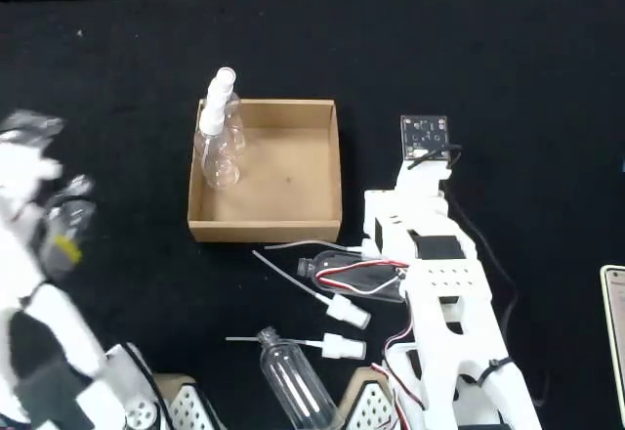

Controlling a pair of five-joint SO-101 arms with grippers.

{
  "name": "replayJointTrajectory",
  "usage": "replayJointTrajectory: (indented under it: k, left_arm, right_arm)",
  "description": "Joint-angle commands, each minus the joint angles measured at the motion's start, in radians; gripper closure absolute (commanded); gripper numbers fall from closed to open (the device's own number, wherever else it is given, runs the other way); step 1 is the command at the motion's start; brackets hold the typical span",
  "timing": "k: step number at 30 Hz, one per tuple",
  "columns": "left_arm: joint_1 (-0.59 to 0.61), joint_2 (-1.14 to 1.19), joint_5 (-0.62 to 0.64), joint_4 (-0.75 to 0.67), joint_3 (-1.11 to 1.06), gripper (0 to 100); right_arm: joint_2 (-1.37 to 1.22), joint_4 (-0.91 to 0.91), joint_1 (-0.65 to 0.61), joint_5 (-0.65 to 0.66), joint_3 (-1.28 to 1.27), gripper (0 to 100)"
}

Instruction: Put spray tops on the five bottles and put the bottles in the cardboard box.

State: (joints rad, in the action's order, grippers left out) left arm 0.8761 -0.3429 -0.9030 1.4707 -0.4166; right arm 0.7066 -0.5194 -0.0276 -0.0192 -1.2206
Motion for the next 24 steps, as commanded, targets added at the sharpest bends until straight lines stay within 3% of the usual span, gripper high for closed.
replayJointTrajectory:
  k: [1,4,8,14,19,24]
  left_arm:
    - [0.228,0.064,-0.008,-0.224,-0.062,86]
    - [0.332,0.109,-0.008,-0.328,-0.094,86]
    - [0.374,0.130,-0.008,-0.368,-0.116,86]
    - [0.355,0.132,-0.060,-0.376,-0.160,67]
    - [0.318,0.129,-0.101,-0.367,-0.133,71]
    - [0.285,0.132,-0.031,-0.377,-0.015,68]
  right_arm:
    - [0.050,0.018,-0.018,0.005,0.021,79.0]
    - [0.050,0.021,-0.018,0.005,0.022,79.0]
    - [0.050,0.021,-0.018,0.005,0.022,79.0]
    - [0.050,0.021,-0.018,0.005,0.022,79.0]
    - [0.048,0.021,-0.018,0.005,0.022,79.0]
    - [0.047,0.021,-0.018,0.005,0.022,79.0]
